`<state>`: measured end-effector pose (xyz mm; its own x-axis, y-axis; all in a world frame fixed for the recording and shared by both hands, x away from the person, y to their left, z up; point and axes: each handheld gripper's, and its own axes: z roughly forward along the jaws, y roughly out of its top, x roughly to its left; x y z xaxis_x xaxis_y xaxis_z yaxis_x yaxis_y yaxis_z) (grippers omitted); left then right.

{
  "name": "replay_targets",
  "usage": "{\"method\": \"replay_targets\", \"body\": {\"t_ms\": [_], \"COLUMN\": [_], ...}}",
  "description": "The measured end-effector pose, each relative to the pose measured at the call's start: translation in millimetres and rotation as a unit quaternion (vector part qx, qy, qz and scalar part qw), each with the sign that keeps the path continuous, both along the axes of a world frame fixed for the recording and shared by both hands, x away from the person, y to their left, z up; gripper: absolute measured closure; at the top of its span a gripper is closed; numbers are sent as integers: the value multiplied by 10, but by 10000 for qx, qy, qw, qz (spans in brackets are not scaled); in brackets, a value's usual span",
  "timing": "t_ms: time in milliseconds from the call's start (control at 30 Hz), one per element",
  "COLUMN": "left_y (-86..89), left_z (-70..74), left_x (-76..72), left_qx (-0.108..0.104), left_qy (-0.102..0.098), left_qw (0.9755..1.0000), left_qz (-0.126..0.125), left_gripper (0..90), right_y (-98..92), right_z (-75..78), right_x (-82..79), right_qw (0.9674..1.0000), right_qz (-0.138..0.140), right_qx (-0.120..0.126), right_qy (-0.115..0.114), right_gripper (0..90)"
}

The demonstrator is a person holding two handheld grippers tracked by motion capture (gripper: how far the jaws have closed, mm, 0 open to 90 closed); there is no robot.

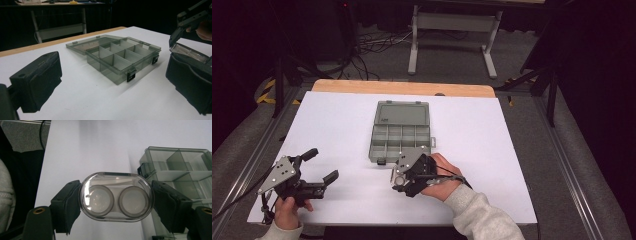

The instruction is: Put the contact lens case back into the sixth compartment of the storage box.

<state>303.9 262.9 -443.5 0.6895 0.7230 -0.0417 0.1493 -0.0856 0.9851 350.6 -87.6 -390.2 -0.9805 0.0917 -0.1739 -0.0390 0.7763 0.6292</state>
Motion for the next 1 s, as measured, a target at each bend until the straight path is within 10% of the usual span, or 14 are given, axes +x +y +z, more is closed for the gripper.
{"method": "replay_targets", "body": {"t_ms": [1000], "left_y": [5], "left_z": [3], "left_x": [-1], "left_qx": [-22], "left_qy": [-2], "left_qw": [10000], "left_qz": [4], "left_gripper": [12], "right_y": [46], "right_z": [262], "right_x": [242], "right_qw": [9995], "right_qz": [-144], "right_qx": [-4], "right_qy": [-277], "right_gripper": [266]}}
